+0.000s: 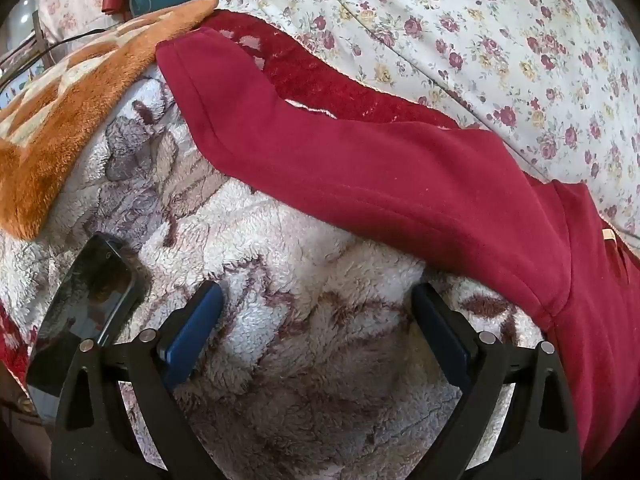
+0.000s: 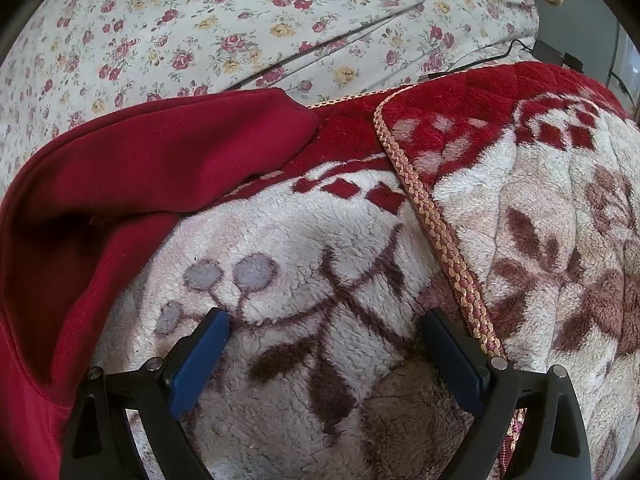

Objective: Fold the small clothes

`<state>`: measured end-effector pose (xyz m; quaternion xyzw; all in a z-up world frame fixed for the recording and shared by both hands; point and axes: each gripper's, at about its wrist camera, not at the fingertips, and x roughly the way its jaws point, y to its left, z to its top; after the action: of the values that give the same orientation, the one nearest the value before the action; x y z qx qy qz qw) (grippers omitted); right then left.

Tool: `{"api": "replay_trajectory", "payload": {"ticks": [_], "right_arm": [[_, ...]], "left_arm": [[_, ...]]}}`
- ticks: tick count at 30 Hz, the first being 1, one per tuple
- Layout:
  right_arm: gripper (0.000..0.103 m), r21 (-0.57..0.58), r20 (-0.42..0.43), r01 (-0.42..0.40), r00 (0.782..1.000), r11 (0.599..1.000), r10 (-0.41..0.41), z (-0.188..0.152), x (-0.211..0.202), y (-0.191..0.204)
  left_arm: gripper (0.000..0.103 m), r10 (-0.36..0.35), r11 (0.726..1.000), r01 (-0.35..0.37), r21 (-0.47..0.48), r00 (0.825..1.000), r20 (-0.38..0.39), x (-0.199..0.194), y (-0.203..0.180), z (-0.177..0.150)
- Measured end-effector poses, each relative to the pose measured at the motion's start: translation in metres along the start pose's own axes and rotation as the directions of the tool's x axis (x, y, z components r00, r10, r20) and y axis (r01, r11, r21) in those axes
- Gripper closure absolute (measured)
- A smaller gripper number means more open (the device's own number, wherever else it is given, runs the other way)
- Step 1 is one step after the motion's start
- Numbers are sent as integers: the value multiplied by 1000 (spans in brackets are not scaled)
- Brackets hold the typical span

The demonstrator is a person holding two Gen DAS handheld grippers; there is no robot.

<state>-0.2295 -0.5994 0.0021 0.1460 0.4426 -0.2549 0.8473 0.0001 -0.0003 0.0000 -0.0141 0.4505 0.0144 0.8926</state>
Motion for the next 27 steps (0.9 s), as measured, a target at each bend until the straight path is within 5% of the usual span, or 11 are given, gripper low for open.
{"api": "replay_trajectory", "payload": {"ticks": [16,27], "right_arm": [[7,0,1,0,1000,1000,0,-1,0,1],[7,-2,-3,5,1000,1000,-5,-1,-1,2]], "left_arm": [[6,-3,1000,3,-5,1000,-10,2,0,1],[7,-1,1000,0,-25,998,-58,-34,-5,-21]]}}
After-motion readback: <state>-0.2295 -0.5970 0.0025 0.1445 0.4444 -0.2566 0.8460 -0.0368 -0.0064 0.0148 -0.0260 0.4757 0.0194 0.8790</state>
